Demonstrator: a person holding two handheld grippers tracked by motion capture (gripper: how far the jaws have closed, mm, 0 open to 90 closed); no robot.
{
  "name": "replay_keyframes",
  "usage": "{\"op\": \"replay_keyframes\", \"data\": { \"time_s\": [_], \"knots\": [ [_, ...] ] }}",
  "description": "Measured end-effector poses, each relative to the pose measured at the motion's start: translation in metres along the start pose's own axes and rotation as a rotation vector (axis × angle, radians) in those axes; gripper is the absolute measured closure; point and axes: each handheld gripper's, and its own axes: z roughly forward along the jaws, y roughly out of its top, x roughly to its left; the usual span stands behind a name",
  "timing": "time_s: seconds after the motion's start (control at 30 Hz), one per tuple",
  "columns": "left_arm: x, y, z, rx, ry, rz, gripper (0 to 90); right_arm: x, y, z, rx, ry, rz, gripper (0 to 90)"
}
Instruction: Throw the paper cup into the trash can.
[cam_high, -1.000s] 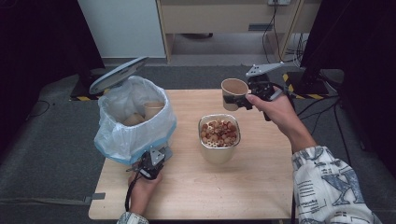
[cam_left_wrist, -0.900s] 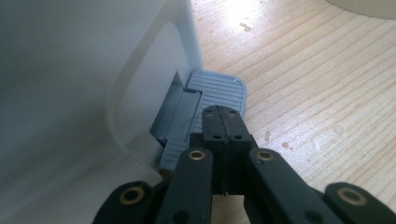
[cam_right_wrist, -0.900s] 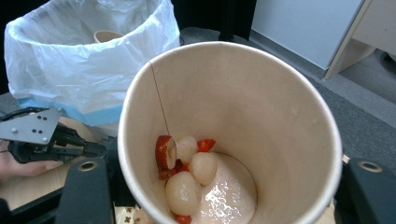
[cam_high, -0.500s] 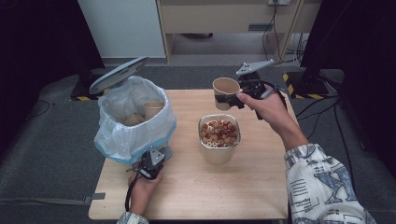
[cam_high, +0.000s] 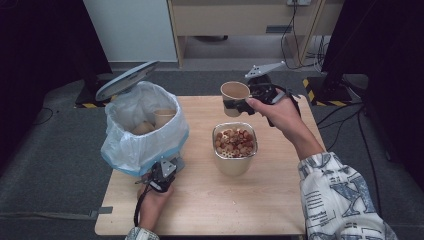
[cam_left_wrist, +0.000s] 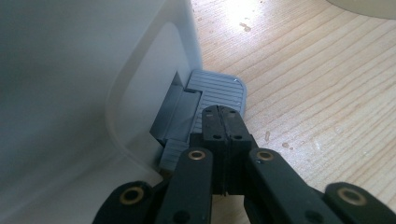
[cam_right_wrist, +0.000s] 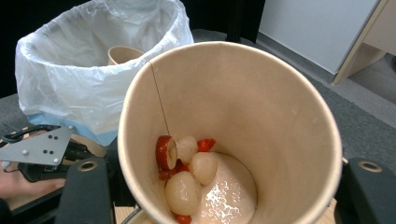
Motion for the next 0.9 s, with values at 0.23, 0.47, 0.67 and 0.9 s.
{"op": "replay_keyframes", "data": {
  "time_s": [0.23, 0.47, 0.67, 0.9],
  "knots": [
    [0.0, 0.0, 0.0, 0.0, -0.001, -0.006, 88.9, 0.006, 0.008, 0.007, 0.001, 0.009, -0.008, 32.7],
    [0.0, 0.0, 0.0, 0.0, -0.002, -0.007, 88.9, 0.013, 0.016, 0.014, 0.0, 0.017, -0.014, 32.7],
    [0.0, 0.0, 0.0, 0.0, 0.001, 0.004, 88.9, 0.018, 0.023, 0.022, -0.008, 0.029, -0.013, 32.7],
    [0.0, 0.0, 0.0, 0.0, 0.001, 0.005, 88.9, 0.025, 0.035, 0.028, -0.007, 0.032, -0.02, 32.7]
  ]
}}
